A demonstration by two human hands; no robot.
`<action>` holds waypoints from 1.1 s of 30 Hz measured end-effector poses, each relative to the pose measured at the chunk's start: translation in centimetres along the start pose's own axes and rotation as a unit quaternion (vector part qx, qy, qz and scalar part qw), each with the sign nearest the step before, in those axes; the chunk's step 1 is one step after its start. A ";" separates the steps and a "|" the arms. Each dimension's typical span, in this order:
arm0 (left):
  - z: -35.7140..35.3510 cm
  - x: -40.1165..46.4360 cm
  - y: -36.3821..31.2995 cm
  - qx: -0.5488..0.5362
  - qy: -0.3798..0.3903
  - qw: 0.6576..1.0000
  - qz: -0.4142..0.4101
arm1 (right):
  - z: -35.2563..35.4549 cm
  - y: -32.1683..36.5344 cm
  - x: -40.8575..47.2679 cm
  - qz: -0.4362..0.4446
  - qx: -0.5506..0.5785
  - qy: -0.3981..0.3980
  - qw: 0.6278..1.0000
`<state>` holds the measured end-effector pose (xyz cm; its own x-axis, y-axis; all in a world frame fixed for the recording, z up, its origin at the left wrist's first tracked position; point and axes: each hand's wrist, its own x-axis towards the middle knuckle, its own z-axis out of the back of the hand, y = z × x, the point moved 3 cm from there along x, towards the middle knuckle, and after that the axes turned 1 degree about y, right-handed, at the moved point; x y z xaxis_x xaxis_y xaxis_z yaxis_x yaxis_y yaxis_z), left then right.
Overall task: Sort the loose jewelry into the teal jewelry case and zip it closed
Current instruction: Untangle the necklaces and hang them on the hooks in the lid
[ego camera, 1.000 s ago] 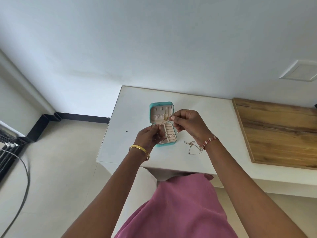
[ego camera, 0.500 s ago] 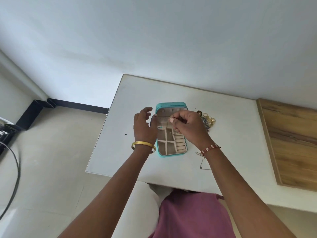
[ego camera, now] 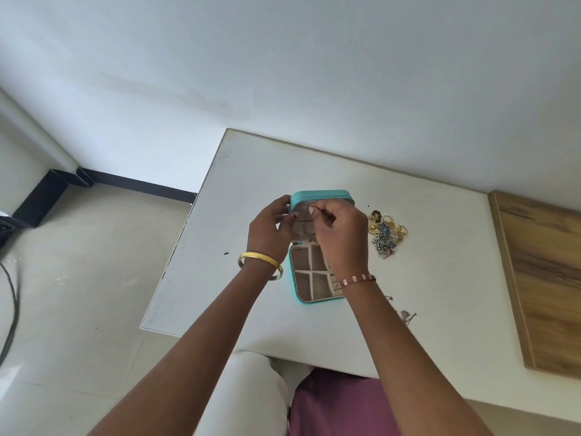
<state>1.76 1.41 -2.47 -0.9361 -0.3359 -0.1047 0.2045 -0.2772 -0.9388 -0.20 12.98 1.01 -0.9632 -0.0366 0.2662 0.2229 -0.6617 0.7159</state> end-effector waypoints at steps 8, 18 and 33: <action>-0.1 -0.3 0.1 0.017 0.003 1.000 0.011 | -0.4 0.0 -1.0 0.003 -0.018 -0.109 0.994; -0.1 -0.7 0.2 0.022 -0.012 1.000 0.013 | -0.6 -1.4 -0.3 -0.215 0.153 -0.155 0.952; -0.3 -0.9 -0.1 0.029 -0.012 0.999 0.030 | -0.3 0.8 -1.3 -0.013 0.045 -0.090 0.995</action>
<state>2.52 1.98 -2.40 -0.9146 -0.3748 -0.1514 0.2769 -0.3080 -0.9102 1.22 12.30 0.99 -0.9286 0.1196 0.3514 0.2179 -0.5907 0.7769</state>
